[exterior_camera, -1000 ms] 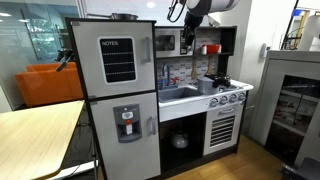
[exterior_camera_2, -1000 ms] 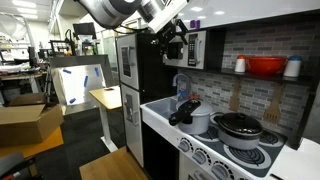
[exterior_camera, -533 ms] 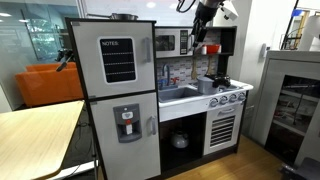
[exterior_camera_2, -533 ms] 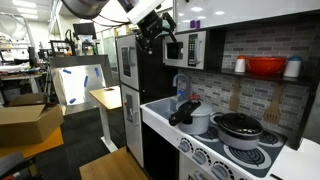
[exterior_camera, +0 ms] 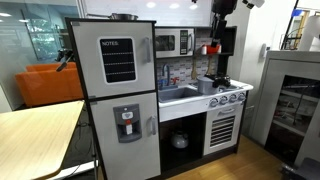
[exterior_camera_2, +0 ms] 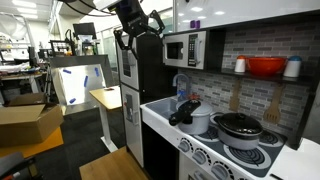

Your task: Remove the pot from the microwave and put it on the stovetop

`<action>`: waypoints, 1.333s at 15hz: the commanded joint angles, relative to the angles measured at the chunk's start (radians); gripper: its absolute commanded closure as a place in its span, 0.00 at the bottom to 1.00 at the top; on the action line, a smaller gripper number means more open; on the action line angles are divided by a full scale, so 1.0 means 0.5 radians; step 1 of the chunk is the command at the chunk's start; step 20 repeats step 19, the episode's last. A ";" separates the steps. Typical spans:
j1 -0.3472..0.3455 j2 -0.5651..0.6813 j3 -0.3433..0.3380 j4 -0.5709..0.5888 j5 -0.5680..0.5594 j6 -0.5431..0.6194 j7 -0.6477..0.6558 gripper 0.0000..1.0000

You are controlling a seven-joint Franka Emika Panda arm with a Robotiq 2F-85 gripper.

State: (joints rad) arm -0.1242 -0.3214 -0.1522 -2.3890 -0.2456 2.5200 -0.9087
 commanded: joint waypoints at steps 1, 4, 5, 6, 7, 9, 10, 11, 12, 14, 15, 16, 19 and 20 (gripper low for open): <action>-0.042 0.006 0.042 0.114 -0.063 -0.327 0.361 0.00; -0.023 0.085 0.032 0.266 -0.059 -0.571 0.656 0.00; -0.013 0.115 0.021 0.327 -0.033 -0.660 0.734 0.00; -0.005 0.153 0.012 0.396 -0.010 -0.750 0.808 0.00; -0.001 0.196 0.007 0.463 0.007 -0.826 0.888 0.00; 0.007 0.295 -0.003 0.623 0.083 -0.995 1.014 0.00; 0.003 0.353 0.001 0.703 0.106 -1.074 1.092 0.00; 0.001 0.407 0.004 0.782 0.134 -1.160 1.160 0.00; 0.006 0.283 -0.002 0.607 0.076 -0.979 1.060 0.00; 0.004 0.367 0.003 0.710 0.099 -1.067 1.127 0.00; 0.003 0.386 0.004 0.728 0.102 -1.079 1.139 0.00; 0.002 0.392 0.004 0.734 0.102 -1.085 1.145 0.00; 0.002 0.392 0.004 0.740 0.103 -1.101 1.148 0.00; 0.002 0.392 0.004 0.740 0.103 -1.101 1.148 0.00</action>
